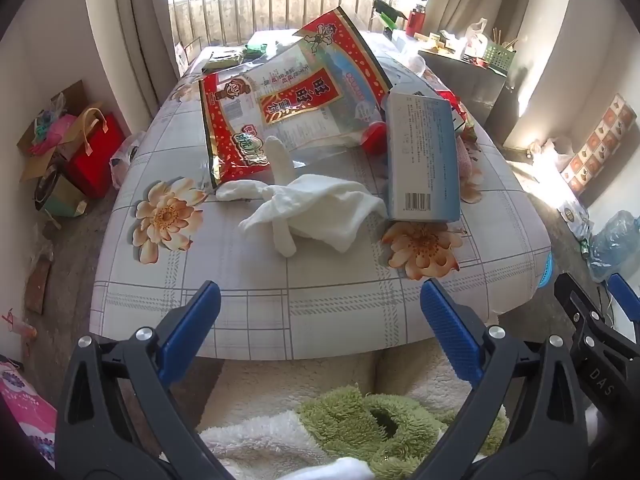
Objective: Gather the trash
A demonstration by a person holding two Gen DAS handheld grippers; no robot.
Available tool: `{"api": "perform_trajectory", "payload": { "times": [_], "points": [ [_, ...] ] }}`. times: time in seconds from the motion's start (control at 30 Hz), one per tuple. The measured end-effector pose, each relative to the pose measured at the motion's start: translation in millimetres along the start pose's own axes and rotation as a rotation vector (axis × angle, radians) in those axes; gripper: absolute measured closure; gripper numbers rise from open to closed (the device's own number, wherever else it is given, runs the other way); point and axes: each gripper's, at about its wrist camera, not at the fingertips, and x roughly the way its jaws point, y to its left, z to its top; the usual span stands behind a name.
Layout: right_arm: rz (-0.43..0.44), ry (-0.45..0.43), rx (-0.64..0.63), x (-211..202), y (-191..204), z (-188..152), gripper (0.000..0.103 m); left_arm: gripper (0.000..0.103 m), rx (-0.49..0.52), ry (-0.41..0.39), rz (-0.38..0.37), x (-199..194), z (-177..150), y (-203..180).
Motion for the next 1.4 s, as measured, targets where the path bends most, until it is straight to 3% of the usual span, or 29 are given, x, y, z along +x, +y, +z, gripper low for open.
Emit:
{"api": "perform_trajectory", "payload": {
  "times": [1.4],
  "points": [
    [-0.007, -0.006, -0.035, -1.6, 3.9, 3.2, 0.005, 0.007, 0.008, 0.008, 0.000, 0.5, 0.6, 0.7]
  ]
}}
